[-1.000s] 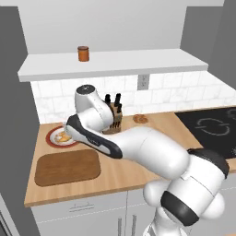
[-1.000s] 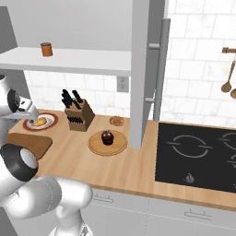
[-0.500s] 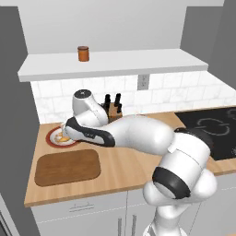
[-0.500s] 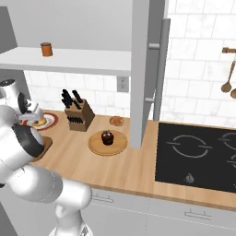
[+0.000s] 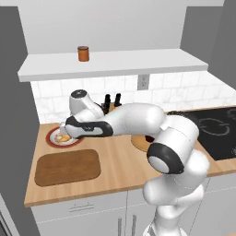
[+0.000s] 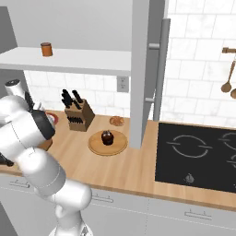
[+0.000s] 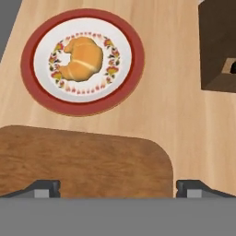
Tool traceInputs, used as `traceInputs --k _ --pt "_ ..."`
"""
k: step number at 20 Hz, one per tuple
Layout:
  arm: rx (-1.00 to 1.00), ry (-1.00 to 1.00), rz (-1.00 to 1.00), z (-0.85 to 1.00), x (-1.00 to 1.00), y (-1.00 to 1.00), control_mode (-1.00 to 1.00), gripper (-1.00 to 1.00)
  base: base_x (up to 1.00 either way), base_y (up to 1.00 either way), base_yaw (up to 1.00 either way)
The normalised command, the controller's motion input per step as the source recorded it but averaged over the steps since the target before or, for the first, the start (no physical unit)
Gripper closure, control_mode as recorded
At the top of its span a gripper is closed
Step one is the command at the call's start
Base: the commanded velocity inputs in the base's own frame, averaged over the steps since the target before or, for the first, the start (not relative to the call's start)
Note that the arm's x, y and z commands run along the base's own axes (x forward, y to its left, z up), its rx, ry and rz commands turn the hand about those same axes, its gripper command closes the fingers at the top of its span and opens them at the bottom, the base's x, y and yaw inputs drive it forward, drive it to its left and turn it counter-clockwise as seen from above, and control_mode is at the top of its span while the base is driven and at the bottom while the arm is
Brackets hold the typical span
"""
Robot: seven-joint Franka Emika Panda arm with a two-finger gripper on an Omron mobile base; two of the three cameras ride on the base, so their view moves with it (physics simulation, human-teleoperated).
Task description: From the different types of pastries on the counter, select a croissant and place it on the cutting board. Then retrieve a jar of jam from the cabinet and place it alongside the croissant on the cutting board.
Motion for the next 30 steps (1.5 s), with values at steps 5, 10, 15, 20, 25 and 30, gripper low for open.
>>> traceInputs --k 5,10,15,20,25,30 --pt "0.00 0.05 -0.03 -0.20 0.19 0.21 -1.00 -1.00 0.00 0.00 0.00" --pt "0.00 0.04 -0.03 -0.19 0.20 0.13 -1.00 -1.00 0.00 0.00 0.00" --pt "0.00 0.02 -0.04 -0.17 0.30 0.16 -1.00 -1.00 0.00 0.00 0.00" --pt "0.00 0.01 -0.02 -0.24 0.37 0.19 -1.00 -1.00 0.00 0.00 0.00" --pt "0.00 0.00 0.00 -0.16 0.41 0.09 -1.00 -1.00 0.00 0.00 0.00" --pt "0.00 0.00 0.00 -0.19 0.48 0.03 -1.00 -1.00 0.00 0.00 0.00"
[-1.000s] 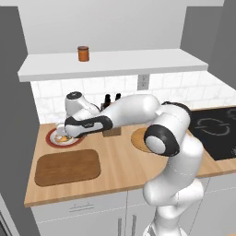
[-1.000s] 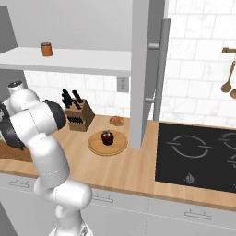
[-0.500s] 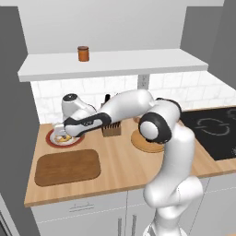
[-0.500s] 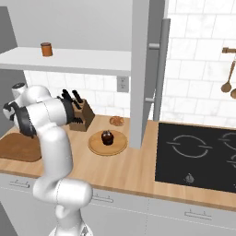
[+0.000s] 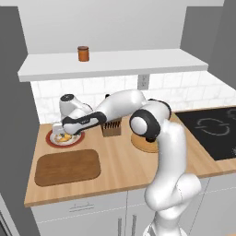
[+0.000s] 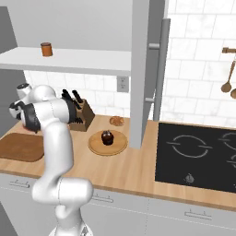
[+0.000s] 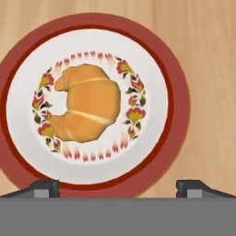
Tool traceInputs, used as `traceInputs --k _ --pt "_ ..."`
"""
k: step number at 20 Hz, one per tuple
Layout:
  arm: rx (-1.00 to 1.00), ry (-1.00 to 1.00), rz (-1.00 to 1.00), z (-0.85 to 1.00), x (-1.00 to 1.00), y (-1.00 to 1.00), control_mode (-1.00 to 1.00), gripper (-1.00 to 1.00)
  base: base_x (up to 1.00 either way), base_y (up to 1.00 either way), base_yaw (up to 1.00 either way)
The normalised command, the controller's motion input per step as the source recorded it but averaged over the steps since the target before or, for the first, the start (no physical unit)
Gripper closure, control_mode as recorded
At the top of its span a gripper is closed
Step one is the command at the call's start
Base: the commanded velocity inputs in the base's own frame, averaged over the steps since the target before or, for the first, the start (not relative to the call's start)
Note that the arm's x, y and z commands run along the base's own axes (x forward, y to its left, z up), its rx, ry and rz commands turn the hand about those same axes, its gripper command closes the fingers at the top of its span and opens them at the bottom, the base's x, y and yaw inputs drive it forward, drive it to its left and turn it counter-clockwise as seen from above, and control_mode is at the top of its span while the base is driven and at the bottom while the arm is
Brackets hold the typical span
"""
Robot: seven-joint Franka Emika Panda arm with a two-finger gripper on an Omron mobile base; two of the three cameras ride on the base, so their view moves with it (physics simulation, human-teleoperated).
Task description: From the different types of pastries on the counter, select a croissant and place it on the cutting board. Then retrieve a jar of jam from the cabinet and place it alongside the croissant on the cutting board.
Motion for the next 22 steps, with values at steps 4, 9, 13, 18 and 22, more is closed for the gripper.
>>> traceInputs --k 4,9,13,18,22 --pt "0.00 0.00 0.00 -0.22 0.46 0.08 -1.00 -1.00 0.00 0.00 0.00" --pt "0.00 0.01 0.00 -0.27 0.29 0.20 -1.00 -1.00 0.00 0.00 0.00" --pt "0.00 0.01 0.00 -0.28 0.22 0.21 -1.00 -1.00 0.00 0.00 0.00" --pt "0.00 0.00 0.00 -0.29 0.20 0.03 -1.00 -1.00 0.00 0.00 0.00" --pt "0.00 0.00 0.00 -0.27 0.25 0.02 -1.00 -1.00 0.00 0.00 0.00"
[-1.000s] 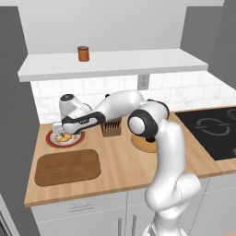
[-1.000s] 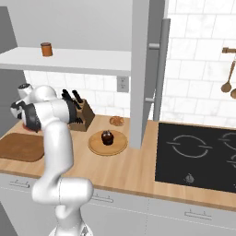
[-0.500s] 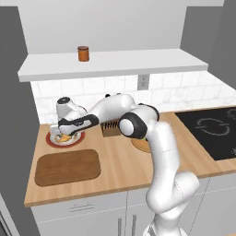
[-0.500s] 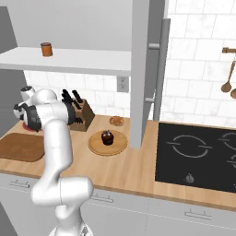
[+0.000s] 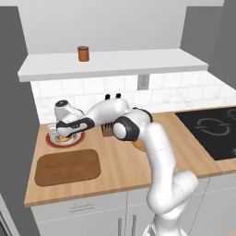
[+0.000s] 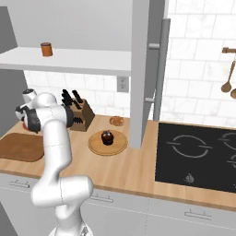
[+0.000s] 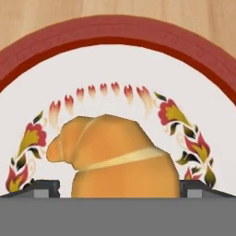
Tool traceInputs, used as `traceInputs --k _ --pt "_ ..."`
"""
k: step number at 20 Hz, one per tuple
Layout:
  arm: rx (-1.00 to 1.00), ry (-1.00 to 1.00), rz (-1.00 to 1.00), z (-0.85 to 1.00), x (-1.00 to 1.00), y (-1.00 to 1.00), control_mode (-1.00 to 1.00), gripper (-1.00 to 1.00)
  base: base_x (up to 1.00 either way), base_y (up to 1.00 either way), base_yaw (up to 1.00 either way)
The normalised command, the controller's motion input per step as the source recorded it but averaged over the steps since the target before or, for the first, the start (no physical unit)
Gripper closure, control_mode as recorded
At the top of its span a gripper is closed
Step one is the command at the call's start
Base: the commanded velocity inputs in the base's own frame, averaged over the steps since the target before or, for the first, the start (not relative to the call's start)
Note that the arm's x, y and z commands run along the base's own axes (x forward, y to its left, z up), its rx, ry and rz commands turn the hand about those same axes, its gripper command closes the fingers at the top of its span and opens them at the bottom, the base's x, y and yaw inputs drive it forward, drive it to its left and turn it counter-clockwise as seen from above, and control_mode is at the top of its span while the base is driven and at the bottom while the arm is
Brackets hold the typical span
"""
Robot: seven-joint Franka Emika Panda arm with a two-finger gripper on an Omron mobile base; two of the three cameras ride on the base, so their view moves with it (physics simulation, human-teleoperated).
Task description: From the different types of pastries on the counter, select a croissant and place it on the cutting board. Then retrieve a jar of jam from the cabinet and place it alongside the croissant on the cutting board.
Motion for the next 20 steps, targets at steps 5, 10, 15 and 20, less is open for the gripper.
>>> traceInputs --k 5,10,15,20 --pt "0.00 0.00 0.00 -0.24 0.20 0.07 -1.00 1.00 0.00 0.00 0.00" --pt "0.07 -0.01 0.00 0.00 -0.10 -0.02 -1.00 1.00 0.00 0.00 0.00" --pt "0.13 -0.01 -0.03 0.33 -0.84 -0.22 -1.00 1.00 0.00 0.00 0.00" --pt "0.11 0.00 -0.06 0.14 -1.00 -0.18 -1.00 1.00 0.00 0.00 0.00"
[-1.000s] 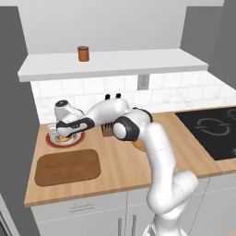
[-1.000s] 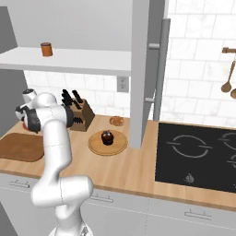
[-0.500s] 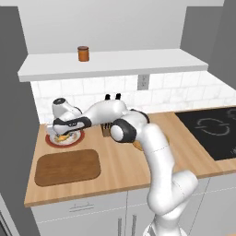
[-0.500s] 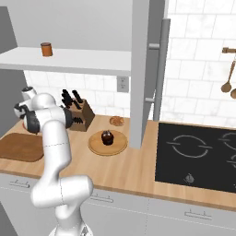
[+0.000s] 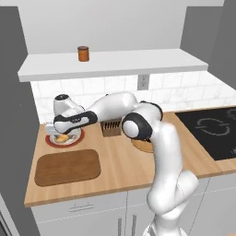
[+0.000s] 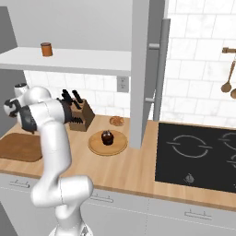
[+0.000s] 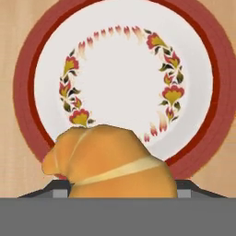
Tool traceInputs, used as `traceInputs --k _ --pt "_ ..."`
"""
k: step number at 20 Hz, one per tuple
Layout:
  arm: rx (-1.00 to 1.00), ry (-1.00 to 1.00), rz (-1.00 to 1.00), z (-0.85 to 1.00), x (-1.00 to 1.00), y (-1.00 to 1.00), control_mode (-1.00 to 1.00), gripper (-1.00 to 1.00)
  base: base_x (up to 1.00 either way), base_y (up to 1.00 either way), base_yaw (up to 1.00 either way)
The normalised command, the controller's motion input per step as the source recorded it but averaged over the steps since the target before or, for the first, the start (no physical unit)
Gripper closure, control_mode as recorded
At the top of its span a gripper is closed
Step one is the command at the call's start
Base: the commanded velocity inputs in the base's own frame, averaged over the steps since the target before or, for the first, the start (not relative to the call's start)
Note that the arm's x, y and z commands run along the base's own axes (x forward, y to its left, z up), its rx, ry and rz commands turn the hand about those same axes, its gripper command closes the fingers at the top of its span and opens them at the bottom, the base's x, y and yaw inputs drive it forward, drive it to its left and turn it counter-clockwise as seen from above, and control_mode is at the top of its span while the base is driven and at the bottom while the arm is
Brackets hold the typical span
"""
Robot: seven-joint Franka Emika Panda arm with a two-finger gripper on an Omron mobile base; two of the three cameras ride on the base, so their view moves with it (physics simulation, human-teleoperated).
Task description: From the different types of pastries on the counter, select a croissant and place it on the cutting board. Then retrieve a jar of jam from the cabinet and place it alongside the croissant on the cutting board.
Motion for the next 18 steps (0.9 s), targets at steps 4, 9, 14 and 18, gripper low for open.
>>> traceInputs --k 4,9,14,18 --pt "0.06 0.00 -0.08 0.02 -1.00 -0.11 -1.00 1.00 0.00 0.00 0.00" --pt "0.01 0.00 -0.07 0.12 -1.00 -0.02 -1.00 1.00 0.00 0.00 0.00" --pt "0.00 0.00 -0.04 0.04 -0.88 0.00 -1.00 1.00 0.00 0.00 0.00" --pt "-0.01 0.00 -0.04 0.00 -0.19 0.16 -1.00 1.00 0.00 0.00 0.00"
